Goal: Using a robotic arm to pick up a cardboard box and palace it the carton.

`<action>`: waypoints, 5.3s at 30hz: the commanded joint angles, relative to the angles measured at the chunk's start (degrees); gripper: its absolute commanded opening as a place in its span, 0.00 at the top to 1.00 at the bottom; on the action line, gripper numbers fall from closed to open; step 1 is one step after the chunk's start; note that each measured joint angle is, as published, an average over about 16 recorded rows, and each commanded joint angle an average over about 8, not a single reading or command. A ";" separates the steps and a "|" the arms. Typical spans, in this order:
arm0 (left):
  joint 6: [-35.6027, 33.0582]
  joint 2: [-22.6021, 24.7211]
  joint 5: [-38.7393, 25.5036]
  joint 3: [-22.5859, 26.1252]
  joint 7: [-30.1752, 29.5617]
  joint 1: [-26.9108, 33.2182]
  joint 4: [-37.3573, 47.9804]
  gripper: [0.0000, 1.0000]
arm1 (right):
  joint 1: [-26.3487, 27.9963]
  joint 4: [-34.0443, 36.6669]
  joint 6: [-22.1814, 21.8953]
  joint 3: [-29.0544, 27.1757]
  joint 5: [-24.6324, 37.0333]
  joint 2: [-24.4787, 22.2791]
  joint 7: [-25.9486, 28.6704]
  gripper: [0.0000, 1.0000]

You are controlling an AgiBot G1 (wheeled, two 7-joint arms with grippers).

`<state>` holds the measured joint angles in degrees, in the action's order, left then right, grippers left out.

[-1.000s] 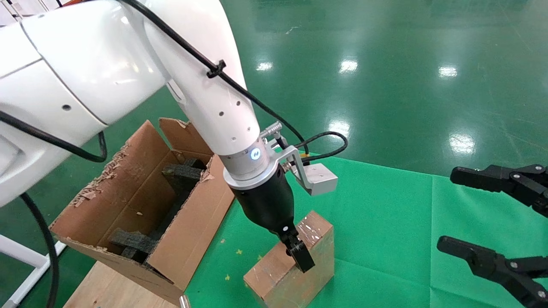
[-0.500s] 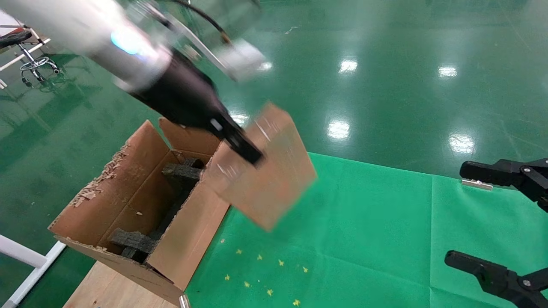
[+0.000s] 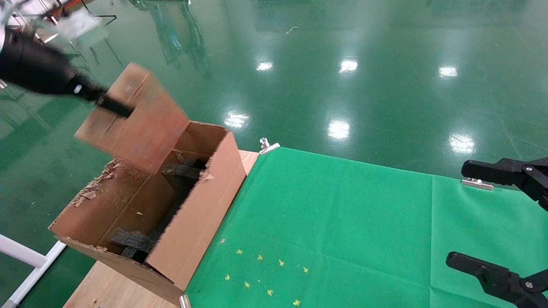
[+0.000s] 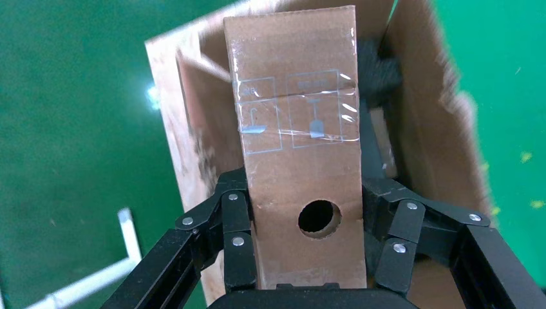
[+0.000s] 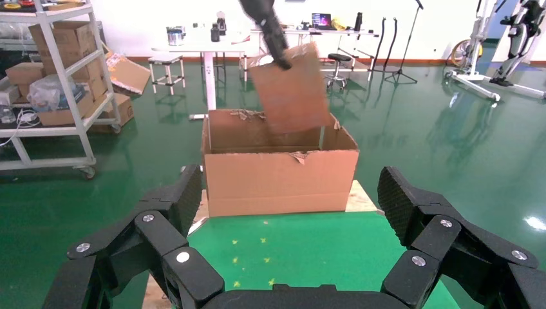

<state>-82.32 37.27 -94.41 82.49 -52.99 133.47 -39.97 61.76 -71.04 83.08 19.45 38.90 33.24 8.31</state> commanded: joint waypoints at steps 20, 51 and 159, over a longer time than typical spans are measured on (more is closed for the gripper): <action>9.56 3.31 1.99 0.68 15.63 -12.98 26.28 1.00 | 0.00 0.00 0.00 0.00 0.00 0.00 0.00 0.00; 24.89 8.82 5.94 -1.56 19.22 -25.08 38.13 0.00 | -0.01 0.02 -0.02 0.00 -0.03 -0.01 -0.01 0.00; -3.62 -2.31 53.04 -67.12 42.33 -72.54 -34.25 0.00 | -0.03 0.04 -0.04 0.01 -0.05 -0.03 -0.02 0.00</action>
<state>-85.66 35.05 -41.95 16.25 -10.91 61.77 -73.35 61.73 -71.00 83.04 19.46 38.85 33.21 8.29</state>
